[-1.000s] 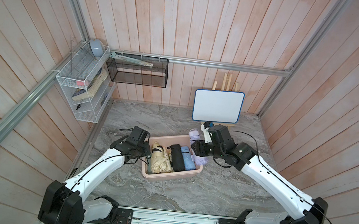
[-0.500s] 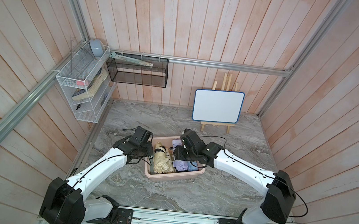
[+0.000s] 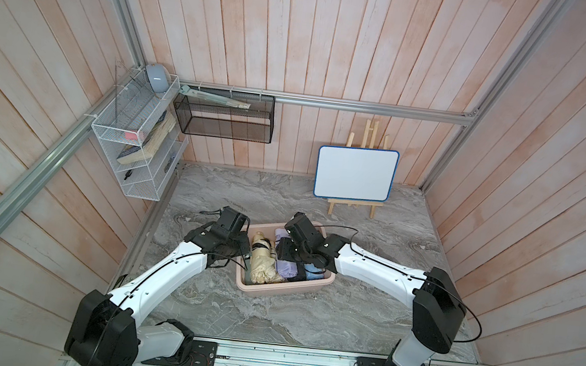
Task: Put the umbrella into the storage box
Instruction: Place the umbrella in the storage box.
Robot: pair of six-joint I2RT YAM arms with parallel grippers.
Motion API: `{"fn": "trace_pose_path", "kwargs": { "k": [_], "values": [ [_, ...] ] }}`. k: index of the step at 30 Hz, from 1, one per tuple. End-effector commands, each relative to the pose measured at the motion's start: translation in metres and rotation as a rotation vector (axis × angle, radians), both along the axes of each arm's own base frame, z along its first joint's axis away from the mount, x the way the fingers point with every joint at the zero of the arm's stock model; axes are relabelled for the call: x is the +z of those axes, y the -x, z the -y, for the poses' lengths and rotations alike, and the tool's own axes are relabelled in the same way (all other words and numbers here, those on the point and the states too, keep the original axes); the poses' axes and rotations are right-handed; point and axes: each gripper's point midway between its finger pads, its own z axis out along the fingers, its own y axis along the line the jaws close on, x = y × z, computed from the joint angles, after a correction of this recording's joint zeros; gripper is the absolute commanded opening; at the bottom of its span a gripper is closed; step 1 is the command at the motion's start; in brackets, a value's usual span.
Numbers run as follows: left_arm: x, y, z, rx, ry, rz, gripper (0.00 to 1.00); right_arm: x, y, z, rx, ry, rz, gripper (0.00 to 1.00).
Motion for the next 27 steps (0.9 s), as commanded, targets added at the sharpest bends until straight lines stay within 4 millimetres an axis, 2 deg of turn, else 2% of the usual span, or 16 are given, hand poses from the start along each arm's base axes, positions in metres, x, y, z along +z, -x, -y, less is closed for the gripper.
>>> {"fn": "trace_pose_path", "kwargs": {
  "k": [1, 5, 9, 12, 15, 18, 21, 22, 25, 26, 27],
  "values": [
    [0.036, -0.027, 0.021, -0.013, 0.098, 0.138, 0.15, 0.009, -0.008, -0.005, -0.025, -0.036, 0.053, 0.60],
    [0.041, -0.028, 0.018, -0.003, 0.086, 0.153, 0.41, 0.021, -0.008, -0.001, -0.017, -0.038, 0.087, 0.71],
    [0.055, -0.031, 0.012, 0.020, 0.075, 0.185, 0.58, 0.041, -0.010, 0.010, -0.020, -0.035, 0.144, 0.79],
    [0.077, -0.036, 0.004, 0.051, 0.066, 0.235, 0.70, 0.069, -0.014, 0.021, -0.026, -0.032, 0.215, 0.81],
    [0.100, -0.041, -0.010, 0.095, 0.059, 0.297, 0.76, 0.102, -0.022, 0.046, -0.063, -0.010, 0.319, 0.81],
    [0.115, -0.047, -0.032, 0.146, 0.034, 0.361, 0.78, 0.125, -0.033, 0.089, -0.142, 0.021, 0.415, 0.81],
    [0.120, -0.052, -0.060, 0.202, -0.020, 0.431, 0.83, 0.135, -0.047, 0.148, -0.240, 0.047, 0.510, 0.81],
    [0.121, -0.054, -0.070, 0.217, -0.047, 0.460, 0.83, 0.133, -0.050, 0.171, -0.282, 0.064, 0.545, 0.84],
    [0.118, -0.060, -0.098, 0.258, -0.144, 0.561, 0.96, 0.114, -0.057, 0.245, -0.444, 0.137, 0.627, 0.98],
    [0.112, -0.061, -0.107, 0.262, -0.184, 0.593, 1.00, 0.098, -0.057, 0.273, -0.507, 0.166, 0.645, 0.98],
    [0.110, -0.063, -0.114, 0.262, -0.220, 0.634, 1.00, 0.088, -0.057, 0.295, -0.560, 0.180, 0.664, 0.98]
  ]
}}
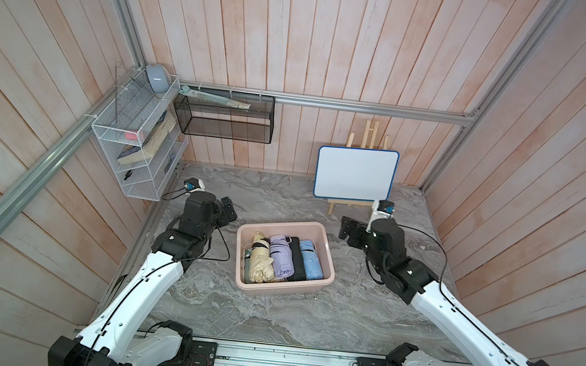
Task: Put the umbrella into the storage box
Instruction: Place the umbrella in the storage box, then reset both arms
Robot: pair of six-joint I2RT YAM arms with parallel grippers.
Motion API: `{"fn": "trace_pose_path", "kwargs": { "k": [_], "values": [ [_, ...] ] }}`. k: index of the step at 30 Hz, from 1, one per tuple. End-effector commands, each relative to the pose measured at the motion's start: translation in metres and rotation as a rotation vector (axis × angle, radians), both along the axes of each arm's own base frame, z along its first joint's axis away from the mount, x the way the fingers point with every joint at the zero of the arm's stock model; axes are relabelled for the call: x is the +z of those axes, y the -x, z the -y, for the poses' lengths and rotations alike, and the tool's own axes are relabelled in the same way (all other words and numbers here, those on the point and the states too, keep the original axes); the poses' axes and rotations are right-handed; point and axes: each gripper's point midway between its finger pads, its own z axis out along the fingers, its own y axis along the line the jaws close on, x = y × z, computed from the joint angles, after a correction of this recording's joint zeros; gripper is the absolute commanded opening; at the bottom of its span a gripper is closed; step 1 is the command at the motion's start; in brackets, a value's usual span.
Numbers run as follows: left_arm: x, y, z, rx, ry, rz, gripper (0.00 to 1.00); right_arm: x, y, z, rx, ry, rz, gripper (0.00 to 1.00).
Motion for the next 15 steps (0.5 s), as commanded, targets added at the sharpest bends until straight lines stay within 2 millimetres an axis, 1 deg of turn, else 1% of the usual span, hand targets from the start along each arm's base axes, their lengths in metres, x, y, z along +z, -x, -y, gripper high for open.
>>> {"fn": "trace_pose_path", "kwargs": {
  "k": [1, 2, 5, 7, 9, 11, 14, 15],
  "values": [
    [-0.001, -0.010, -0.031, 0.057, -0.189, 0.143, 1.00, -0.030, -0.004, 0.072, -0.184, 0.085, 0.091, 0.98],
    [-0.006, -0.009, -0.040, 0.077, -0.227, 0.172, 1.00, -0.039, -0.002, 0.089, -0.211, 0.090, 0.119, 0.98],
    [-0.021, -0.007, -0.063, 0.117, -0.276, 0.250, 1.00, -0.055, -0.002, 0.126, -0.275, 0.138, 0.176, 0.98],
    [-0.030, -0.006, -0.070, 0.102, -0.294, 0.293, 1.00, -0.069, -0.007, 0.140, -0.275, 0.164, 0.159, 0.98],
    [-0.039, -0.008, -0.072, 0.074, -0.324, 0.313, 1.00, -0.080, -0.014, 0.144, -0.261, 0.196, 0.142, 0.98],
    [-0.050, -0.011, -0.069, 0.034, -0.344, 0.308, 1.00, -0.087, -0.022, 0.141, -0.227, 0.241, 0.156, 0.98],
    [-0.065, -0.015, -0.066, -0.004, -0.358, 0.303, 1.00, -0.092, -0.029, 0.137, -0.190, 0.290, 0.221, 0.98],
    [-0.067, -0.016, -0.066, -0.009, -0.354, 0.311, 1.00, -0.091, -0.030, 0.137, -0.190, 0.302, 0.248, 0.98]
  ]
}}
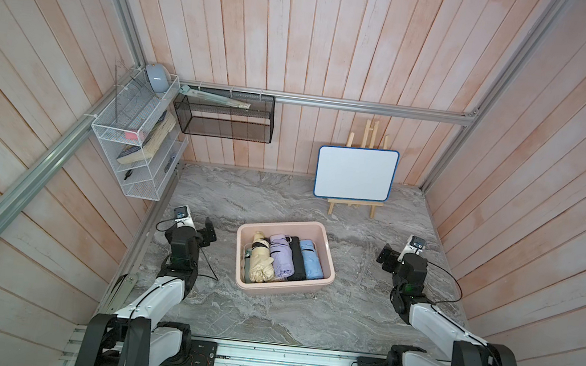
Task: Put the umbrella into the storage box
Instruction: Reset both arms
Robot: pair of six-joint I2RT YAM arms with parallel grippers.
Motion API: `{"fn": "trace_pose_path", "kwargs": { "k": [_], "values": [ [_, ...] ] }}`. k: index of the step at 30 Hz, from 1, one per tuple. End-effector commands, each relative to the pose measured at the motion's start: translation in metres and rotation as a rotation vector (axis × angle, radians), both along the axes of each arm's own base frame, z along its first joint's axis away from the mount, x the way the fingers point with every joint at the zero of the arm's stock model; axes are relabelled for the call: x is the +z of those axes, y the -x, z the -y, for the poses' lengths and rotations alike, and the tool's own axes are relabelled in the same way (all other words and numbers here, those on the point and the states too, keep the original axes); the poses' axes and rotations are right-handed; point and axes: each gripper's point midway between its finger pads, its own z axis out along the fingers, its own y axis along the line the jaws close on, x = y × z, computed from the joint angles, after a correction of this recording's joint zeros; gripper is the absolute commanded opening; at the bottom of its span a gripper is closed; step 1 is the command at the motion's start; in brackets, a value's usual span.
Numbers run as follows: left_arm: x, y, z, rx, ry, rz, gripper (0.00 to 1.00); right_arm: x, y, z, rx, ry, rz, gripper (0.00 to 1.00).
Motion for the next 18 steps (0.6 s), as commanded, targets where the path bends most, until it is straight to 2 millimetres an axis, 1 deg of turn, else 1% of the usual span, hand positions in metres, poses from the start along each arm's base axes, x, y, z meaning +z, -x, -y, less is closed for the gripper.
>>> {"fn": "trace_pose_path", "kwargs": {
  "k": [1, 3, 4, 6, 7, 9, 10, 11, 13, 15, 16, 18],
  "values": [
    [0.023, -0.010, 0.009, -0.083, -0.046, 0.141, 1.00, 0.031, -0.011, -0.005, 0.070, 0.091, 0.199, 0.98],
    [0.020, -0.012, 0.013, -0.112, -0.044, 0.152, 1.00, 0.036, -0.013, -0.005, 0.092, 0.112, 0.260, 0.98],
    [0.017, -0.013, 0.015, -0.128, -0.044, 0.155, 1.00, 0.035, -0.013, -0.005, 0.099, 0.115, 0.276, 0.98],
    [0.016, -0.015, 0.020, -0.163, -0.059, 0.177, 1.00, 0.023, -0.015, -0.007, 0.133, 0.101, 0.261, 0.98],
    [0.015, -0.016, 0.023, -0.183, -0.067, 0.183, 1.00, 0.018, -0.013, -0.009, 0.142, 0.099, 0.265, 0.98],
    [0.013, -0.021, 0.030, -0.228, -0.087, 0.182, 1.00, 0.024, -0.005, -0.009, 0.144, 0.105, 0.332, 0.98],
    [0.010, -0.023, 0.033, -0.248, -0.098, 0.184, 1.00, 0.022, -0.004, -0.008, 0.141, 0.099, 0.318, 0.98],
    [0.007, -0.025, 0.034, -0.257, -0.100, 0.181, 1.00, 0.020, -0.006, -0.009, 0.151, 0.097, 0.298, 0.98],
    [-0.006, -0.025, 0.039, -0.288, -0.102, 0.172, 1.00, 0.018, -0.011, -0.011, 0.164, 0.096, 0.283, 0.98],
    [-0.016, -0.025, 0.045, -0.325, -0.107, 0.174, 1.00, 0.014, -0.019, -0.008, 0.147, 0.086, 0.255, 0.98],
    [-0.014, -0.028, 0.045, -0.321, -0.111, 0.187, 1.00, 0.011, -0.024, -0.006, 0.140, 0.081, 0.227, 0.98],
    [-0.017, -0.028, 0.035, -0.260, -0.092, 0.158, 1.00, 0.010, -0.024, -0.004, 0.135, 0.075, 0.224, 0.98]
  ]
}}
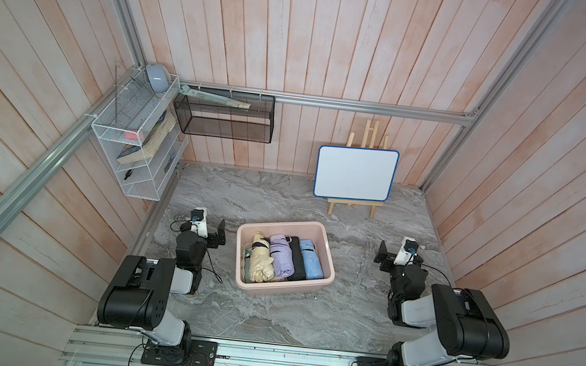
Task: Put the umbrella into the storage box
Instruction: Reset both arms
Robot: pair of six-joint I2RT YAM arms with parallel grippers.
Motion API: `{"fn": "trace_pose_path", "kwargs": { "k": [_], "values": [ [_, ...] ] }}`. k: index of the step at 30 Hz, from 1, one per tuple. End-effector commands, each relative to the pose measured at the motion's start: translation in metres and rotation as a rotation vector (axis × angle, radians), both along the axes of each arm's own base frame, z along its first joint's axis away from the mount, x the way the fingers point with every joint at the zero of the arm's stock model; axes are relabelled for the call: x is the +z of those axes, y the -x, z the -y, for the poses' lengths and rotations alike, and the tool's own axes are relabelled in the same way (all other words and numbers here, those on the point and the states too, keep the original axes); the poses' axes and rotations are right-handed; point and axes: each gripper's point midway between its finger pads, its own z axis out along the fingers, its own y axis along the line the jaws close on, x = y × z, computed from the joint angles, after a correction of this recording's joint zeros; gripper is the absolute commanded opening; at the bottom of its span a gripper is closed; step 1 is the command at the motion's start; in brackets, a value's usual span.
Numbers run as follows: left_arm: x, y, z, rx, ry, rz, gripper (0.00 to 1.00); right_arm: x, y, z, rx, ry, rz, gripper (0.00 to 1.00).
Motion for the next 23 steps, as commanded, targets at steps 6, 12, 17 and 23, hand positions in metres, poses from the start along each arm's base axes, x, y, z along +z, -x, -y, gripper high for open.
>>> {"fn": "trace_pose_path", "kwargs": {
  "k": [6, 12, 17, 23],
  "values": [
    [0.023, 0.004, -0.028, 0.165, 0.019, 0.117, 1.00, 0.008, -0.004, 0.002, -0.001, -0.005, 0.028, 0.98],
    [0.021, 0.001, -0.026, 0.166, 0.007, 0.103, 1.00, 0.007, -0.004, 0.002, 0.003, -0.005, 0.023, 0.98],
    [0.021, 0.001, -0.026, 0.167, 0.006, 0.104, 1.00, 0.006, -0.006, 0.001, 0.012, -0.013, 0.013, 0.98],
    [0.021, 0.001, -0.026, 0.167, 0.006, 0.104, 1.00, 0.007, -0.005, 0.003, 0.012, -0.014, 0.020, 0.98]
  ]
}}
